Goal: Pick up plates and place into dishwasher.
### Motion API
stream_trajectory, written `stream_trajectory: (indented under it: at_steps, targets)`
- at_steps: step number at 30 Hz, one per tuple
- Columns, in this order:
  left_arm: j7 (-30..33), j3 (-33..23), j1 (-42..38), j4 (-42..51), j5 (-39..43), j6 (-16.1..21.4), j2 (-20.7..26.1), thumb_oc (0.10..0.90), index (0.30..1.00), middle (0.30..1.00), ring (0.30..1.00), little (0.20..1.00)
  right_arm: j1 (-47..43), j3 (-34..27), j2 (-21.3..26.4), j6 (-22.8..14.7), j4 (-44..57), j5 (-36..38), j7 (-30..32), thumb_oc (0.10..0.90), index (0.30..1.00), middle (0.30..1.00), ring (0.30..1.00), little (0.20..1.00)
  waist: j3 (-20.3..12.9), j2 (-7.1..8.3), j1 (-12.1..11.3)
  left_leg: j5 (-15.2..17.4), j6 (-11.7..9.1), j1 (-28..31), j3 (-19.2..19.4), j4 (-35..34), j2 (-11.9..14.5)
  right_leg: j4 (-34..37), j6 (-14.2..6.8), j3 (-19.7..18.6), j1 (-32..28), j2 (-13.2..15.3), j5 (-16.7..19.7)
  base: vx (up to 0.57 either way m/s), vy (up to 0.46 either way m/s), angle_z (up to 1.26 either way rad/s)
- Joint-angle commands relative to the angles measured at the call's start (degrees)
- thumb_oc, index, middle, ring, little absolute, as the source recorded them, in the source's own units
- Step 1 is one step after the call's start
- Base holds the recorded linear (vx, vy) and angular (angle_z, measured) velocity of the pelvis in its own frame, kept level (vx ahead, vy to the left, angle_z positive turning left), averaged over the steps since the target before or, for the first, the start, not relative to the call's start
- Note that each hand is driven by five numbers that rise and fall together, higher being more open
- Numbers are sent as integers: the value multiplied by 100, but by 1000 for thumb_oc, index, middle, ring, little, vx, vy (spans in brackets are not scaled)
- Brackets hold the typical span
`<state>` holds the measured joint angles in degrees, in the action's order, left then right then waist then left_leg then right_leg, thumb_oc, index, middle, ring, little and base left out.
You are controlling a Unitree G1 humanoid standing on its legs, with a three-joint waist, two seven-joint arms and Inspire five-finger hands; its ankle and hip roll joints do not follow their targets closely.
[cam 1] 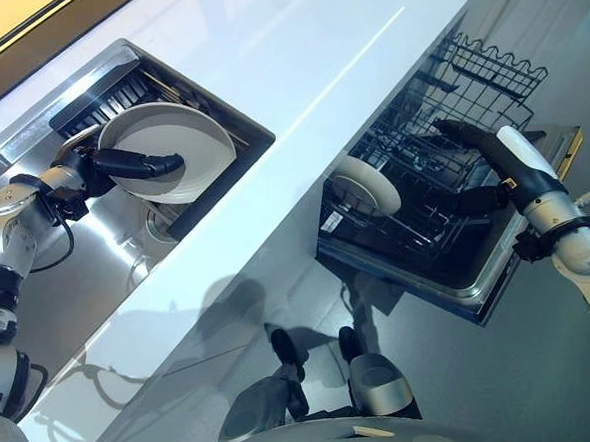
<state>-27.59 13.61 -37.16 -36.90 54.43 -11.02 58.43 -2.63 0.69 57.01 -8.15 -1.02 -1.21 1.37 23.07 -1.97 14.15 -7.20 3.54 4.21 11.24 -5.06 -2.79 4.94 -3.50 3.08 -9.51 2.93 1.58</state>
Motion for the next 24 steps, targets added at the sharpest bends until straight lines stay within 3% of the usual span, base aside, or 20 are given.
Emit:
stream_trajectory:
  at_steps: [1, 6, 11, 24]
  targets:
    - [393, -666, 61, -505, 946, 393, -210, 100, 300, 300, 300, 200, -92, -445, 180, -595, 78, -62, 316, 800, 900, 900, 900, 900, -920, -98, -166, 884, -215, 485, 21, 184, -55, -674, -203, 143, 542, -401, -287, 0, 0, 0]
    - [1087, -1379, 388, -935, 1883, 461, -564, 100, 300, 300, 300, 200, -152, -350, 94, -668, -62, -170, 326, 800, 900, 900, 900, 900, -969, -6, -177, 877, -221, 483, -30, 169, -53, -686, -177, 153, 546, -406, -314, -4, 1, -1]
    - [1357, -1719, 558, -1041, 2305, 647, -646, 100, 300, 300, 300, 200, -192, -368, 148, -641, -36, -111, 250, 800, 900, 900, 900, 900, -992, 52, -198, 855, -234, 468, -81, 140, -59, -675, -176, 171, 551, -398, -315, -17, 7, -5]
    - [1579, -1772, 443, -247, 3097, 907, -712, 100, 300, 300, 300, 200, -389, -277, 106, -683, 31, -63, 234, 800, 900, 900, 900, 900, -1037, 54, -286, 817, -253, 482, -163, 84, -73, -668, -170, 215, 535, -384, -304, -2, 3, 1]
